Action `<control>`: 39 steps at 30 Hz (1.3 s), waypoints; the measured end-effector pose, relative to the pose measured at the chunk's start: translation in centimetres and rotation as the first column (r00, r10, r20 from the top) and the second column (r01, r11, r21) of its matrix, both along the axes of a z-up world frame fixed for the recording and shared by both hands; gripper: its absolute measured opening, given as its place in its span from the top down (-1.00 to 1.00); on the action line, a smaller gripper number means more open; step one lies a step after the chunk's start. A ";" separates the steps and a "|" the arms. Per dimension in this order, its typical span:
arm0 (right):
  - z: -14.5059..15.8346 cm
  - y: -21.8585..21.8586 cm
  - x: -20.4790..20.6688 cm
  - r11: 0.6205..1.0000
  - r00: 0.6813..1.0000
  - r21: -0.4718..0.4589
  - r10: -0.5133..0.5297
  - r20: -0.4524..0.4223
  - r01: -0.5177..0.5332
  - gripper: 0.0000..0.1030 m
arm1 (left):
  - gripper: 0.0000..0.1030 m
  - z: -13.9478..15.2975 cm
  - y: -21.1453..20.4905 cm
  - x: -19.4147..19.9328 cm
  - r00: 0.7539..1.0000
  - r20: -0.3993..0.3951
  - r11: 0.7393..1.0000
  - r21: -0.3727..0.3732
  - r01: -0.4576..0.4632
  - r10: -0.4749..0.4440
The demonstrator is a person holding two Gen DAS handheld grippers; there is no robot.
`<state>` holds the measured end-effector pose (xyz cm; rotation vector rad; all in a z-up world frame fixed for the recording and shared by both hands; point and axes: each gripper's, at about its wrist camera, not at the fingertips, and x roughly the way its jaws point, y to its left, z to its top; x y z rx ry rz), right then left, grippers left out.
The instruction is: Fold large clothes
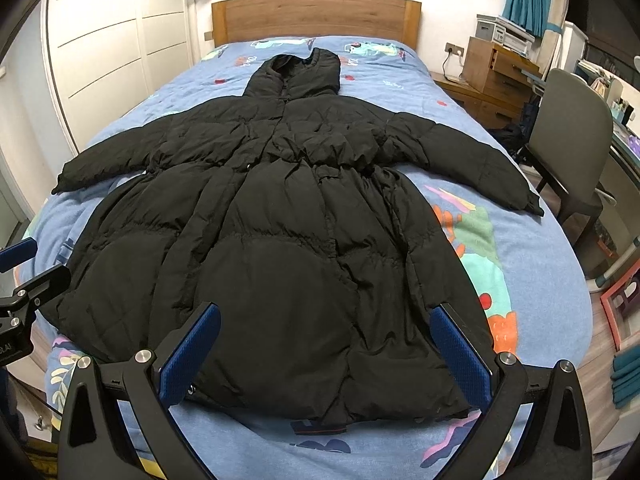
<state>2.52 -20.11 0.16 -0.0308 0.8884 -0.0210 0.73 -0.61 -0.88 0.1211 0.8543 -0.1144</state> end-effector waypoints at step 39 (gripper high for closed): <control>0.1 0.5 2.6 0.999 0.999 -0.048 -0.013 -0.035 0.012 -0.99 | -0.62 -1.6 0.9 2.5 0.995 -0.091 0.998 -0.043 0.034 -0.038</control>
